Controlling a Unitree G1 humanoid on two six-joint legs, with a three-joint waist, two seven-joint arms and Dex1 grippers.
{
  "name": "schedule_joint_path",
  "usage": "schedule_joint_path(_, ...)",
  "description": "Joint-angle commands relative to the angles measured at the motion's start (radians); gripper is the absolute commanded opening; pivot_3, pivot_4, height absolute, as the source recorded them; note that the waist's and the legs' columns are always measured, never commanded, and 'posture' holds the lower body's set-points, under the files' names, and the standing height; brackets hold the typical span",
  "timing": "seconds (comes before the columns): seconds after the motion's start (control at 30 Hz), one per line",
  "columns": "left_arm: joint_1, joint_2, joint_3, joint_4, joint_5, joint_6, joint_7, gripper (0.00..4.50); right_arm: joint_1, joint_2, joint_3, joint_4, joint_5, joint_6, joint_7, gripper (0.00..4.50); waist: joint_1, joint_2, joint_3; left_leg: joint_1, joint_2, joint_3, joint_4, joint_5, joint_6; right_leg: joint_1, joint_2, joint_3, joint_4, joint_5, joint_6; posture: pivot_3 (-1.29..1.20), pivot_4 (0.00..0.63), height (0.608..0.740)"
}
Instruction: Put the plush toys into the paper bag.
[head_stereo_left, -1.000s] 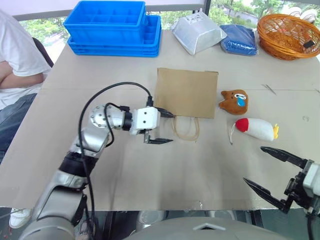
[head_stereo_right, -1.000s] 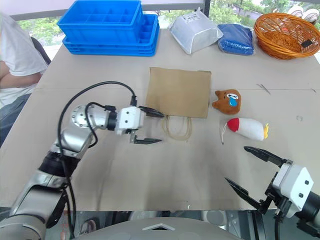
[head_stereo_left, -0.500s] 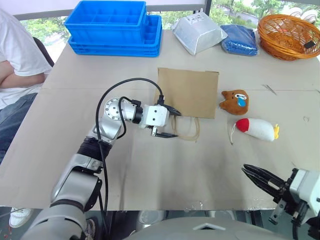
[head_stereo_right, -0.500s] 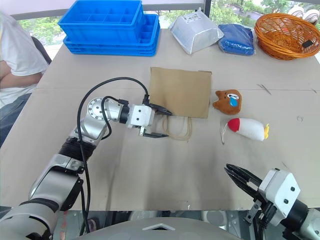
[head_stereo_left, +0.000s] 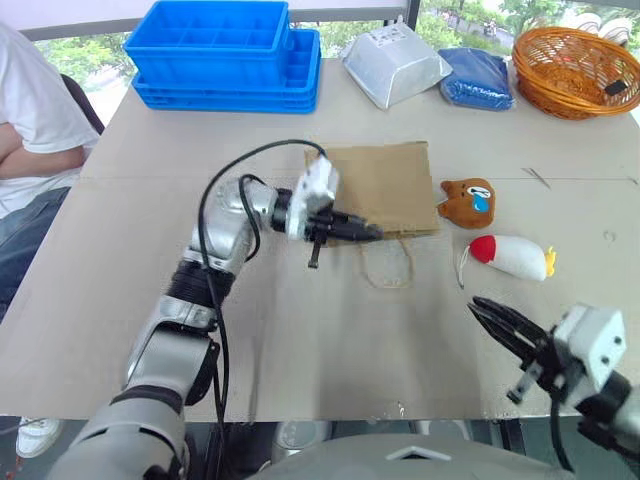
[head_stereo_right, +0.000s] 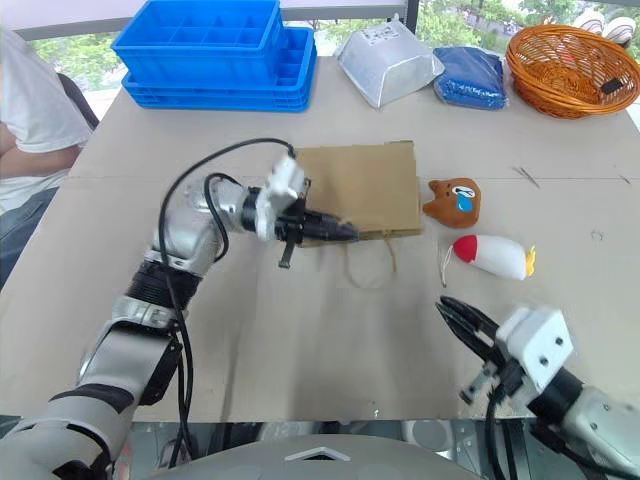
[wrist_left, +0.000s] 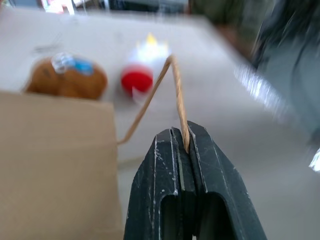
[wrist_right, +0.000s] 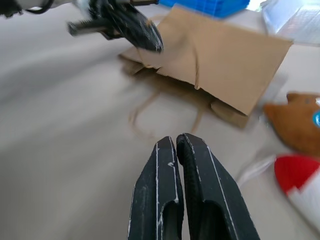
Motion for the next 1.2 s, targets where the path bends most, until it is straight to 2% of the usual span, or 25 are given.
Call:
schedule_joint_path(0.03, -0.036, 0.001, 0.069, -0.096, -0.108, 0.200, 0.070, 0.06, -0.193, -0.023, 0.078, -0.009, 0.008, 0.146, -0.101, 0.00, -0.004, 0.000, 0.000, 0.000, 0.000, 0.000, 0.000, 0.000, 0.000, 0.000, 0.000, 0.000, 0.000, 0.000, 0.000, 0.00, 0.150, 0.740)
schedule_joint_path(0.23, -0.058, -0.053, 0.160, -0.154, -0.234, 0.419, 0.217, 0.06, -0.590, -0.015, 0.189, 0.064, 0.037, 0.417, -0.230, 0.00, -0.013, 0.000, 0.000, -0.001, -0.001, -0.004, 0.000, 0.000, 0.000, 0.000, 0.000, -0.001, 0.001, 0.000, 0.000, 0.00, 0.150, 0.740)
schedule_joint_path(0.33, -0.064, -0.083, 0.187, -0.163, -0.265, 0.468, 0.276, 0.06, -0.758, -0.024, 0.276, 0.131, 0.022, 0.498, -0.222, 0.00, -0.014, 0.000, 0.000, -0.001, -0.001, -0.004, 0.000, 0.000, -0.001, 0.000, 0.000, -0.002, 0.001, 0.001, 0.000, 0.00, 0.150, 0.740)
schedule_joint_path(0.43, -0.071, -0.113, 0.230, -0.166, -0.310, 0.528, 0.344, 0.06, -0.860, -0.023, 0.342, 0.189, 0.006, 0.547, -0.212, 0.00, -0.014, 0.000, 0.000, -0.001, -0.002, -0.005, 0.000, 0.001, -0.001, 0.000, 0.000, -0.002, 0.001, 0.001, 0.000, 0.00, 0.150, 0.740)
schedule_joint_path(0.53, -0.078, -0.132, 0.272, -0.171, -0.353, 0.577, 0.403, 0.06, -0.916, -0.036, 0.412, 0.245, -0.038, 0.556, -0.199, 0.00, -0.015, 0.000, 0.000, -0.002, -0.002, -0.006, 0.000, 0.001, -0.002, -0.001, -0.001, -0.003, 0.001, 0.001, 0.000, 0.00, 0.150, 0.740)
schedule_joint_path(0.67, -0.053, -0.149, 0.297, -0.198, -0.386, 0.605, 0.455, 0.06, -0.972, 0.013, 0.464, 0.364, -0.074, 0.547, -0.198, 0.00, -0.016, 0.000, 0.000, -0.002, -0.002, -0.006, 0.000, 0.003, -0.005, -0.001, -0.001, -0.003, 0.001, 0.001, 0.000, 0.00, 0.150, 0.740)
schedule_joint_path(0.83, -0.040, -0.198, 0.356, -0.207, -0.442, 0.630, 0.554, 0.06, -0.998, 0.132, 0.450, 0.470, -0.060, 0.525, -0.195, 0.00, -0.017, 0.000, 0.000, -0.003, -0.002, -0.006, 0.000, 0.003, -0.005, -0.002, -0.001, -0.002, 0.001, 0.001, -0.001, 0.00, 0.150, 0.740)
schedule_joint_path(1.0, -0.045, -0.243, 0.430, -0.199, -0.513, 0.655, 0.669, 0.06, -0.980, 0.177, 0.465, 0.553, -0.108, 0.444, -0.180, 0.00, -0.017, 0.000, 0.000, -0.003, -0.003, -0.006, 0.000, 0.003, -0.005, -0.003, -0.002, -0.002, 0.001, 0.001, 0.000, 0.00, 0.150, 0.740)
schedule_joint_path(1.2, -0.040, -0.268, 0.463, -0.208, -0.563, 0.668, 0.751, 0.06, -0.978, 0.232, 0.503, 0.675, -0.187, 0.315, -0.161, 0.00, -0.017, 0.000, -0.001, -0.003, -0.003, -0.006, -0.001, 0.003, -0.006, -0.003, -0.002, -0.002, 0.002, 0.001, 0.000, 0.00, 0.150, 0.740)
